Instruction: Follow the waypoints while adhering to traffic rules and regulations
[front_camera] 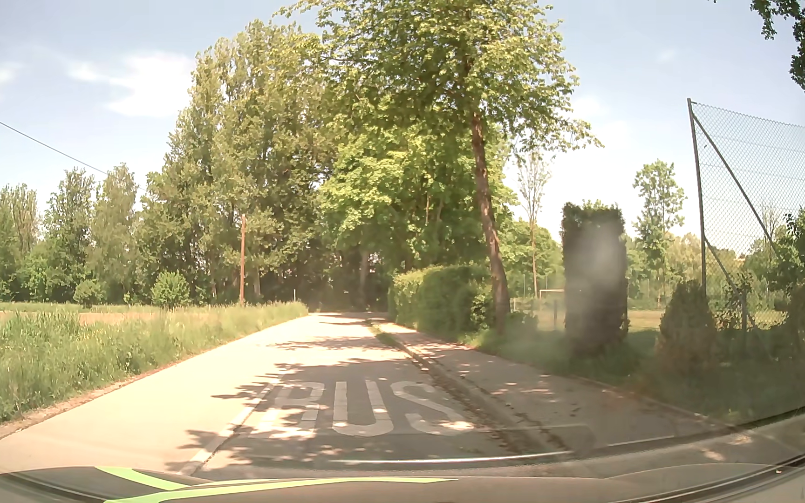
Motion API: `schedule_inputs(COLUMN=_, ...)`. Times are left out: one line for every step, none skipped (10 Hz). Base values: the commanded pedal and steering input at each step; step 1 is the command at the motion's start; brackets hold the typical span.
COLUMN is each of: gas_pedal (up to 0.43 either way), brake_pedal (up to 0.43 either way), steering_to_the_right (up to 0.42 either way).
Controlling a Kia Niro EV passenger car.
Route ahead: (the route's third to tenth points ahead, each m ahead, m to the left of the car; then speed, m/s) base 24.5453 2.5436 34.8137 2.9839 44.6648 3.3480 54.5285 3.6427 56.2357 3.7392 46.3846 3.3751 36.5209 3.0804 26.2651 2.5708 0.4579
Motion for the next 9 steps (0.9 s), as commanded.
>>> schedule_inputs(gas_pedal=0.028, brake_pedal=0.0, steering_to_the_right=-0.417)
schedule_inputs(gas_pedal=0.028, brake_pedal=0.0, steering_to_the_right=-0.418)
schedule_inputs(gas_pedal=0.028, brake_pedal=0.0, steering_to_the_right=-0.417)
schedule_inputs(gas_pedal=0.028, brake_pedal=0.0, steering_to_the_right=-0.413)
schedule_inputs(gas_pedal=0.028, brake_pedal=0.0, steering_to_the_right=-0.401)
schedule_inputs(gas_pedal=0.028, brake_pedal=0.0, steering_to_the_right=-0.385)
schedule_inputs(gas_pedal=0.039, brake_pedal=0.0, steering_to_the_right=-0.37)
schedule_inputs(gas_pedal=0.059, brake_pedal=0.0, steering_to_the_right=-0.355)
schedule_inputs(gas_pedal=0.079, brake_pedal=0.0, steering_to_the_right=-0.331)
